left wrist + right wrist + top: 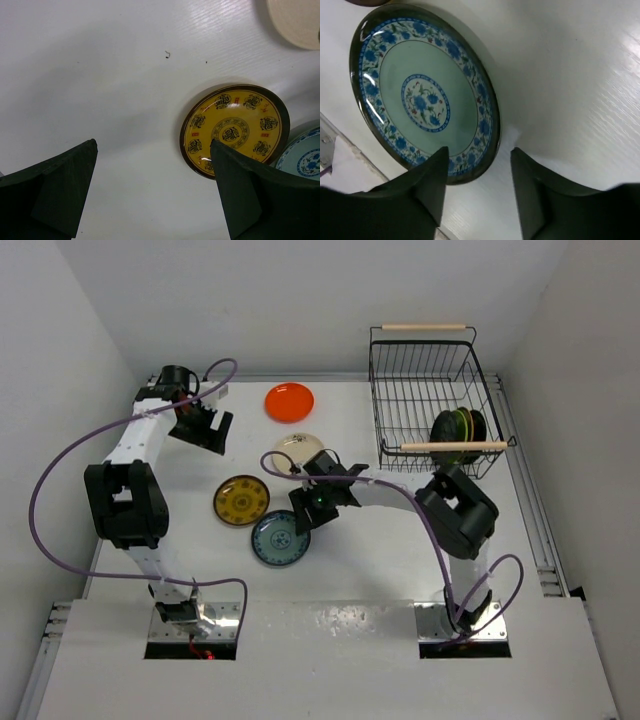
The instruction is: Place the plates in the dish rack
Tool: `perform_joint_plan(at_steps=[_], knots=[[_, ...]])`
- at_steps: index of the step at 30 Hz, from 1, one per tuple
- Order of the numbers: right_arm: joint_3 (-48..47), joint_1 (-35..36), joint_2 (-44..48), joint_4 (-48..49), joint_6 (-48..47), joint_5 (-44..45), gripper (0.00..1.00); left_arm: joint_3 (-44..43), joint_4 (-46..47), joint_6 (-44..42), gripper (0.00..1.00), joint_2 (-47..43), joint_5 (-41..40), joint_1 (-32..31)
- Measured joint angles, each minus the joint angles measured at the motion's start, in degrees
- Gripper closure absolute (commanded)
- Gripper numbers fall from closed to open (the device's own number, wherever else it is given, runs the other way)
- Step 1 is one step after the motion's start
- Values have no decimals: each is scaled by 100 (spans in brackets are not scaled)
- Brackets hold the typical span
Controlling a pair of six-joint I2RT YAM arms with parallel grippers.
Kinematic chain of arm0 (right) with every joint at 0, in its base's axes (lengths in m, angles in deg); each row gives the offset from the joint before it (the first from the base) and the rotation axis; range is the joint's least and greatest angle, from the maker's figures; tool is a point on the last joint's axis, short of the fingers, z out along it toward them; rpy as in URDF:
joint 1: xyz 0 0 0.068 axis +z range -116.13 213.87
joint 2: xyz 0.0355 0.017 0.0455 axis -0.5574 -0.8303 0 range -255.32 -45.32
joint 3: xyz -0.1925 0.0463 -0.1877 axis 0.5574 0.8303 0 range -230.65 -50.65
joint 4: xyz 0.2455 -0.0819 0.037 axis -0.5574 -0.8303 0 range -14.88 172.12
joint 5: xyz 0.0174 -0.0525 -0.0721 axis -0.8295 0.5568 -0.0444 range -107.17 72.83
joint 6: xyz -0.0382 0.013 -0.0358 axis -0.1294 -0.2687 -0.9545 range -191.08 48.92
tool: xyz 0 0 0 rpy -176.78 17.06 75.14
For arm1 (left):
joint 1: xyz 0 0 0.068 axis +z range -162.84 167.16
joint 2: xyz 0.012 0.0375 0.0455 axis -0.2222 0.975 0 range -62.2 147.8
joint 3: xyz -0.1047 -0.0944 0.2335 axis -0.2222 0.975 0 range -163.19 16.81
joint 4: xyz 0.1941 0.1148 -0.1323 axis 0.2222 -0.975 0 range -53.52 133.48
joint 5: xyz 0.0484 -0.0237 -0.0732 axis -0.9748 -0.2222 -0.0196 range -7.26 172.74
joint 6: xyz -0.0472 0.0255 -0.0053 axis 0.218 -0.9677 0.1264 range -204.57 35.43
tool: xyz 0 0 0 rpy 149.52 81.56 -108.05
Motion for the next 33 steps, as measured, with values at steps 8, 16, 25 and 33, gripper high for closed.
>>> perform_joint_plan(at_steps=[8,16,25,33], knots=[[-61,28,-417,313,129,-444,100,0,-2,0,0,0,4,0],[149,-122,273,-186,-247,-415,100,0,-4,0,0,0,9,0],[-2420,-400,2050,-1641,-1600,2415,100,0,-9,0,0,0,17,0],[-3773,-2002,1698,-1255,-3294,6170,100,0,-9,0,0,0,17,0]])
